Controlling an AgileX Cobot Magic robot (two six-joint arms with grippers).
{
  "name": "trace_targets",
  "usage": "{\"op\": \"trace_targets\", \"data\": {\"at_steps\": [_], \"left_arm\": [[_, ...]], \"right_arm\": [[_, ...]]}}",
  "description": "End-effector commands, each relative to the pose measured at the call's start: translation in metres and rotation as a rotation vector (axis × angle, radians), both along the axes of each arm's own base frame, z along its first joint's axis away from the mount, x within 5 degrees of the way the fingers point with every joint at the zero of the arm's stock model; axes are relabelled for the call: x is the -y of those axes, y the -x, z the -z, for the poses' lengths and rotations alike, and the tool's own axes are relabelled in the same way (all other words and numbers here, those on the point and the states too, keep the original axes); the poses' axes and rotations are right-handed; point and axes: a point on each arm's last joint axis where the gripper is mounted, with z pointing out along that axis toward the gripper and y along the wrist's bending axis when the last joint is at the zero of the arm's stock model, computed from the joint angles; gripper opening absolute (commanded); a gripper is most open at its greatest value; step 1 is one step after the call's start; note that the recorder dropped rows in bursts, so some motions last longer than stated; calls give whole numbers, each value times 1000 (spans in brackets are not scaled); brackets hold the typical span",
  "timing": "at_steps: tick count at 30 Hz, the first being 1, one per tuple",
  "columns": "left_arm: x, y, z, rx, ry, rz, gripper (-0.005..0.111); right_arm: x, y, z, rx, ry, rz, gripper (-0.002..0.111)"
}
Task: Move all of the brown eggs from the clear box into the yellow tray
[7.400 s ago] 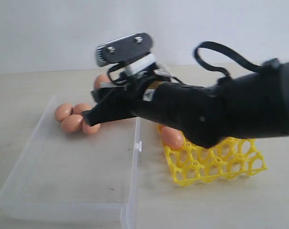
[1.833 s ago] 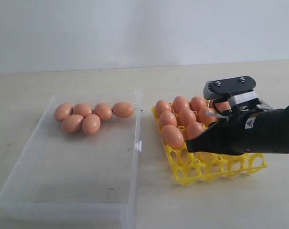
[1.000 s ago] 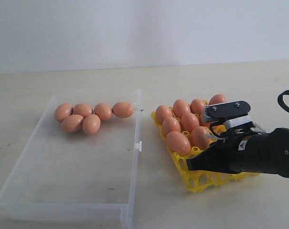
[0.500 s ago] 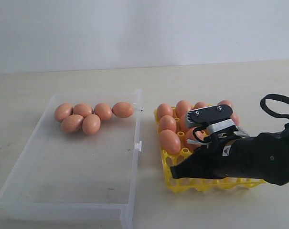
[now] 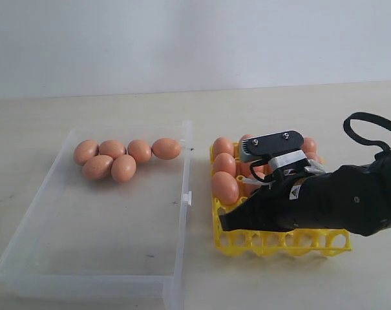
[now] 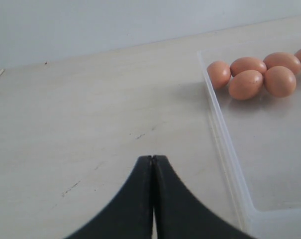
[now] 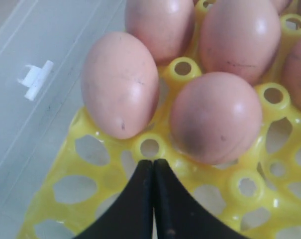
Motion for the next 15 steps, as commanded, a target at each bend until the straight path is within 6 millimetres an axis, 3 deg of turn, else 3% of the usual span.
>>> {"op": "trace_targets", "data": {"at_steps": [1, 15], "left_arm": [[0, 0, -2, 16, 6, 4, 0], [0, 0, -2, 16, 6, 4, 0]], "right_arm": [[-1, 0, -4, 8, -9, 0, 0], [-4, -3, -77, 189, -144, -10, 0]]}}
